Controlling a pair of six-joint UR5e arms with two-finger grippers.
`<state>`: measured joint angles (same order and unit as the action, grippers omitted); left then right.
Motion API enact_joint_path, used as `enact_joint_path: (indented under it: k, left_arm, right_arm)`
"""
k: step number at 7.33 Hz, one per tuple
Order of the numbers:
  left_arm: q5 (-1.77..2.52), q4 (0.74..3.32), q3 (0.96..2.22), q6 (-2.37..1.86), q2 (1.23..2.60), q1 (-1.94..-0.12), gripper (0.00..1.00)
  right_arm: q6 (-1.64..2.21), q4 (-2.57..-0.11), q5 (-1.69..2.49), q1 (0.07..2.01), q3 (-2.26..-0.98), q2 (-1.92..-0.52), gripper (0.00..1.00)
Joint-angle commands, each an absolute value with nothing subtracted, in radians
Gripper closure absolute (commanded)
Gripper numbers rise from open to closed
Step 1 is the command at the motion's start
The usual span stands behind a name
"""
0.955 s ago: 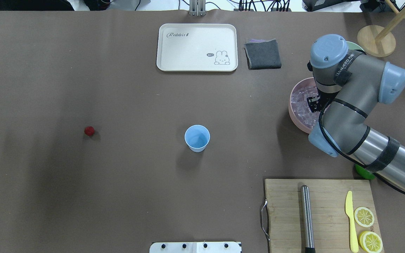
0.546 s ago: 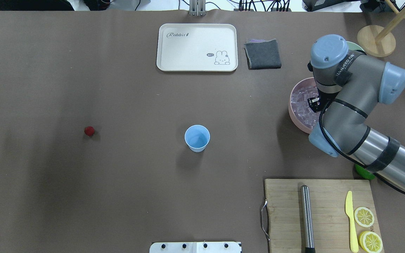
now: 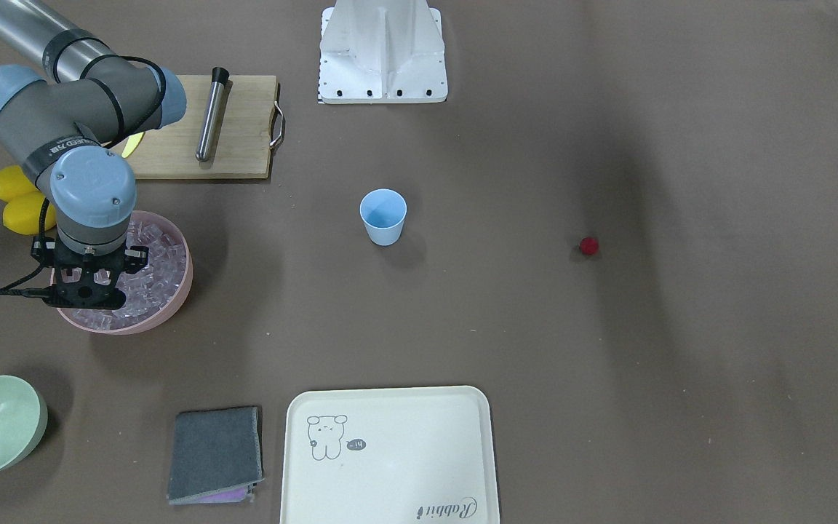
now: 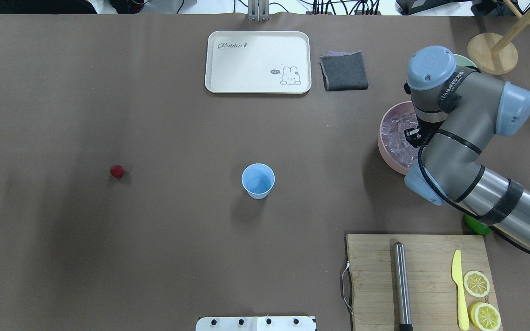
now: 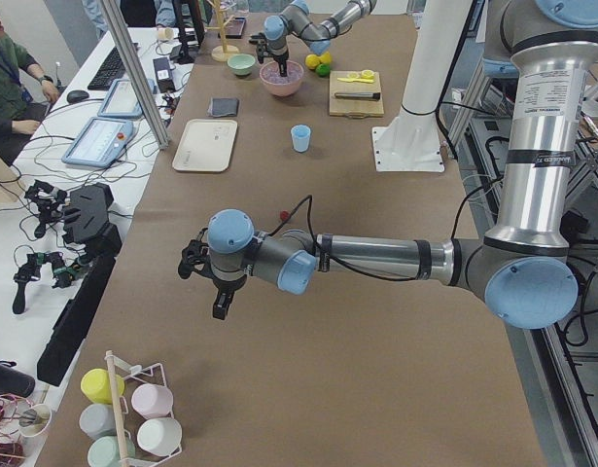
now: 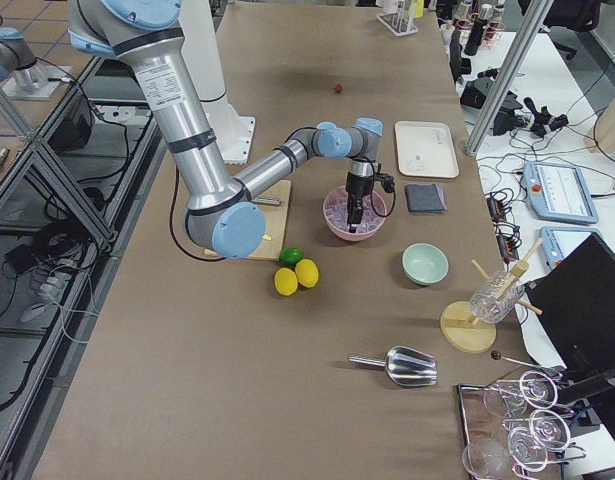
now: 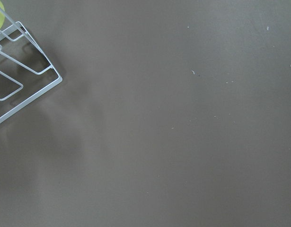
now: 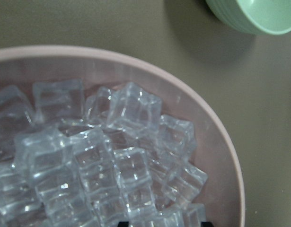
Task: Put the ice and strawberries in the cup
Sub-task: 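Lower the right gripper into the bowl and grasp an ice cube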
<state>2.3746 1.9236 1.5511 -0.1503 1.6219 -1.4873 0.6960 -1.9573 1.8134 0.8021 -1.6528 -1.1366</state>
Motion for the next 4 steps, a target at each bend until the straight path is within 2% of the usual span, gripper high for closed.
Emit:
enact_joint_path:
  k: [1,2,3,4]
  left_arm:
    - [2.375,1.922,1.549,-0.150,1.626,-1.486,0.02]
    - [2.375,1.921,1.549,-0.150,1.626,-1.486,0.02]
    - [2.375,1.918,1.549,-0.150,1.628,-1.486,0.02]
    - [2.375,1.924,1.534,-0.150,1.637,-1.486,0.02]
  right_arm:
    - [0.696,-1.957,1.816,0.802,-1.649,-1.135,0.53]
    - [0.696,-1.957,1.818,0.804,-1.649,-1.132,0.83]
    - [0.696,-1.957,1.818,0.807,-1.649,-1.132,0.99]
    - [0.695,-1.959,1.818,0.810,-1.649,-1.132,1.00]
